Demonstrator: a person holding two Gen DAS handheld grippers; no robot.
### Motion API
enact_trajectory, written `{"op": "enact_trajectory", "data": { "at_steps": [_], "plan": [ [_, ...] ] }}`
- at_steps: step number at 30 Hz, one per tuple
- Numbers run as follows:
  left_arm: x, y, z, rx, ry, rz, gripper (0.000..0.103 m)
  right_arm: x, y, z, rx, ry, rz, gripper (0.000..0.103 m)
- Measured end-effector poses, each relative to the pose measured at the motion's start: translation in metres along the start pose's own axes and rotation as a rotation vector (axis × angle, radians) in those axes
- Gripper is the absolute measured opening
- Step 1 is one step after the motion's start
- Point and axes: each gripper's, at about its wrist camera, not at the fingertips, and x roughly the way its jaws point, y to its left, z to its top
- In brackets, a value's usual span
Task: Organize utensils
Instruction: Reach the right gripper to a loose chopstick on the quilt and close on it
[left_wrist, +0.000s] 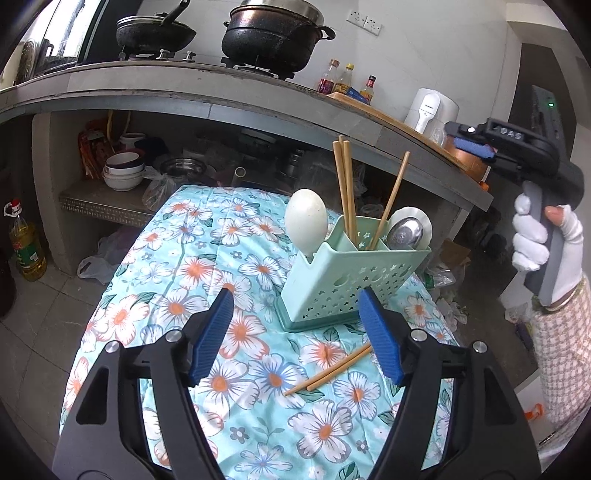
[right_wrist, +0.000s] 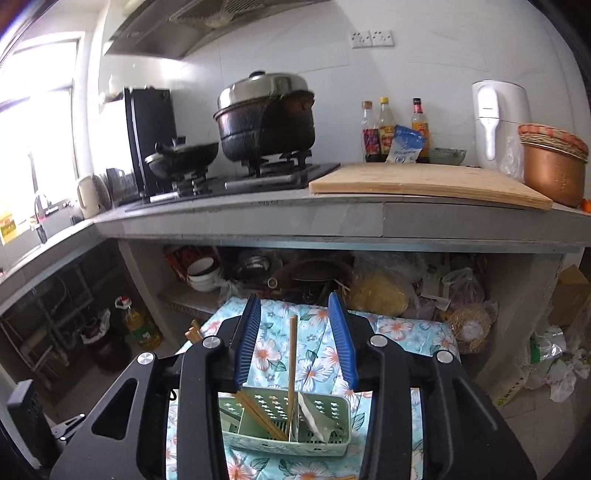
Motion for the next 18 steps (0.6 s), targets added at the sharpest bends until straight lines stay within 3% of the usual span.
{"op": "enact_trajectory", "data": {
  "at_steps": [7,13,18],
  "plan": [
    [0.012,-0.014,-0.004,0.053,0.042,0.030,0.071,-0.029,-0.033,-0.030,0.127,0.048,0.033,0.039],
    [0.030,-0.029,-0.014,0.128,0.107,0.102,0.075,-0.025,-0.067,-0.092,0.308,0.207,0.052,0.039],
    [0.054,-0.033,-0.025,0.170,0.207,0.159,0.075,-0.007,-0.090,-0.158,0.528,0.359,0.090,0.039]
  ]
}}
